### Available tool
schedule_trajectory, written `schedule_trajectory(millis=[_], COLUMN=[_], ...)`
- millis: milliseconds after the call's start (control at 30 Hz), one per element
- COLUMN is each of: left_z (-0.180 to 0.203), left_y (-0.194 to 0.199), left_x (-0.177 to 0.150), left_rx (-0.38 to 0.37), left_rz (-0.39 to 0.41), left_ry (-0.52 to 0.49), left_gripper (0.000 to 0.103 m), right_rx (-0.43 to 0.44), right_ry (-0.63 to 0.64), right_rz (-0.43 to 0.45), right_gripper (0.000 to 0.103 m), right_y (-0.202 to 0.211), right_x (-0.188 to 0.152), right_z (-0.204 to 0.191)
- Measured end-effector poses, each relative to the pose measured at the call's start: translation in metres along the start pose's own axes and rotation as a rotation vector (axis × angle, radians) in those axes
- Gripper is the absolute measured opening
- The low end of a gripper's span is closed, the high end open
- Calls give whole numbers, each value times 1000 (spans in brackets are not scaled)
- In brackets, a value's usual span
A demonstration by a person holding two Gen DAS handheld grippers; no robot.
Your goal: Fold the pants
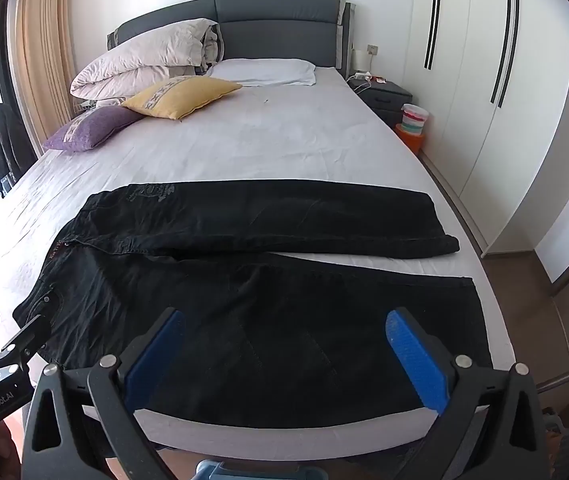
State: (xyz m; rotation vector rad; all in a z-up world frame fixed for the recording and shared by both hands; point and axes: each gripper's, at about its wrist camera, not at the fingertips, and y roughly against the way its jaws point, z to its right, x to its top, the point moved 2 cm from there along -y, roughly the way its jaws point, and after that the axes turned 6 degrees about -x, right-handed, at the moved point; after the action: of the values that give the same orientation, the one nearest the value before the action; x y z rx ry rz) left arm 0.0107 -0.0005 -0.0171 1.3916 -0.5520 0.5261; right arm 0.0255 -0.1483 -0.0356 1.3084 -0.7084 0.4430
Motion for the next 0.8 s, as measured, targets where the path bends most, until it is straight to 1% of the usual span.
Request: schedule_trajectory(millis=[167, 800], left_z=[-5, -6], left_y=[-4, -8], left_x=[-4, -3], left_rx=[0, 0], left_rz=[0, -2], left_ry=[1, 2], left_gripper=[103, 103], right_rx=[8, 16], right_ry=[-6, -9], right_rz=[-6, -8], right_gripper=[103, 103], right_y=[0, 3], right_x=[-3, -6], right_z=[-5, -9])
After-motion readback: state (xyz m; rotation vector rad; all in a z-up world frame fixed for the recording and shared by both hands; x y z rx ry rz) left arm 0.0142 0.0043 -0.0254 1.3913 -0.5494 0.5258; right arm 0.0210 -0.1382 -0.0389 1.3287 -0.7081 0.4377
